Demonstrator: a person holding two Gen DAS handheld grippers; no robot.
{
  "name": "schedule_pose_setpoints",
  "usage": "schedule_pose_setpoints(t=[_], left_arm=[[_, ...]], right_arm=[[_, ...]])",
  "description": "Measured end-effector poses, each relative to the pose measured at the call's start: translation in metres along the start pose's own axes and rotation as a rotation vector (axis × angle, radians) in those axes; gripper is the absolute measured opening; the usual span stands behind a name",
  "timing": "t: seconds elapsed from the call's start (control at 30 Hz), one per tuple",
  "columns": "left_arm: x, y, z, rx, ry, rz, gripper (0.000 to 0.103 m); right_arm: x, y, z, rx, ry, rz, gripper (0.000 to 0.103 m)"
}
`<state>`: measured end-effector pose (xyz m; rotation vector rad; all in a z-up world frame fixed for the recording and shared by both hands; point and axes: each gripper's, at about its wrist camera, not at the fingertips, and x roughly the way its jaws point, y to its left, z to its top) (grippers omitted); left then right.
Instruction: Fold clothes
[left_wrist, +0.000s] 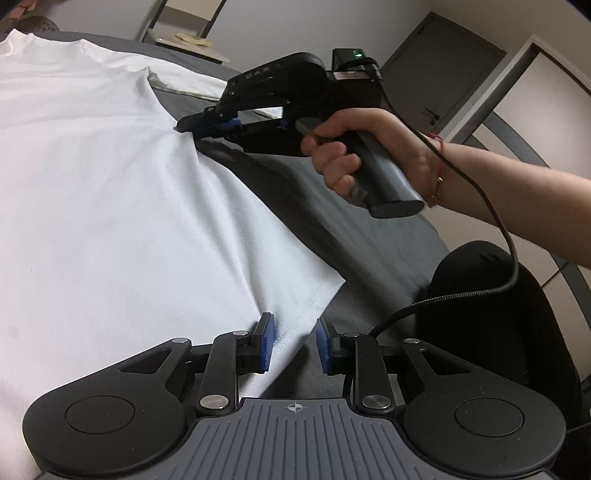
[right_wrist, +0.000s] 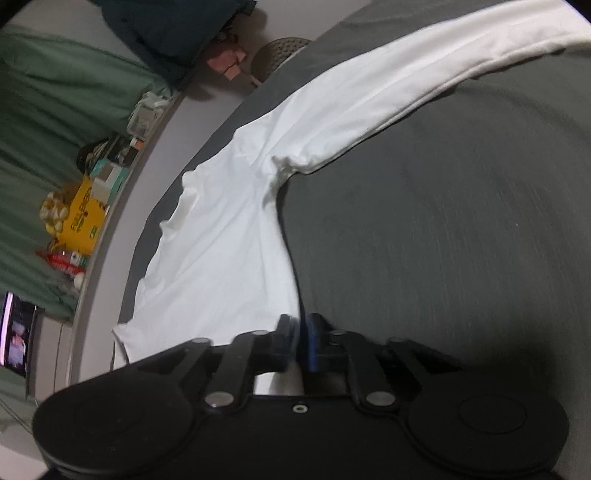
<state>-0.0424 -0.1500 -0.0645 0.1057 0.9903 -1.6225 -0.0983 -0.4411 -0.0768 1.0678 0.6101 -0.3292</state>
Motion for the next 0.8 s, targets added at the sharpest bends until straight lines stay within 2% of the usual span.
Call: schedule_pose_setpoints(t=[0.07,0.13,0.17,0.27,0.43,0.53,0.57,0.6,0.63,0.67,0.73,0.77,0.8], left_arm=[[-0.002,0.003,0.001,-0.002,0.007,-0.003,0.025],[-0.005,0.006,0.002,-0.005,0.014,-0.006,0.025],[-0.005,0.008,0.002,-0.013,0.017,-0.007,0.025],[-0.003,0.011,0.003,-0.031,0.022,-0.012,0.025],[0.0,0.011,-0.001,-0.037,0.029,-0.014,0.025],[-0.001,0.013,-0.001,-0.044,0.032,-0.008,0.025],[-0.002,0.013,-0.001,-0.047,0.032,-0.004,0.025],[-0.003,0.013,-0.001,-0.049,0.031,-0.001,0.025],[-0.004,0.014,-0.001,-0.052,0.031,0.002,0.025],[-0.005,0.014,-0.001,-0.054,0.031,0.006,0.025],[-0.006,0.015,0.0,-0.059,0.031,0.013,0.025],[-0.007,0.016,-0.001,-0.067,0.029,0.019,0.025],[-0.008,0.018,-0.002,-0.076,0.027,0.026,0.025]], right_arm=[[-0.011,0.005,-0.01,-0.038,0.01,0.006,0.033],[-0.021,0.011,-0.026,-0.11,0.054,-0.045,0.032],[-0.026,0.012,-0.033,-0.138,0.077,-0.058,0.029],[-0.036,0.01,-0.051,-0.157,0.165,-0.083,0.004],[-0.058,-0.002,-0.065,-0.053,0.225,-0.143,0.0],[-0.068,0.001,-0.073,-0.044,0.272,-0.161,0.005],[-0.071,0.002,-0.076,-0.044,0.289,-0.16,0.011],[-0.073,0.006,-0.079,-0.051,0.302,-0.157,0.025],[-0.075,0.009,-0.083,-0.065,0.316,-0.16,0.031],[-0.075,0.012,-0.087,-0.083,0.331,-0.162,0.032],[-0.071,0.018,-0.093,-0.134,0.365,-0.177,0.017],[-0.07,0.019,-0.096,-0.148,0.377,-0.191,0.005],[-0.072,0.019,-0.098,-0.147,0.383,-0.199,0.005]])
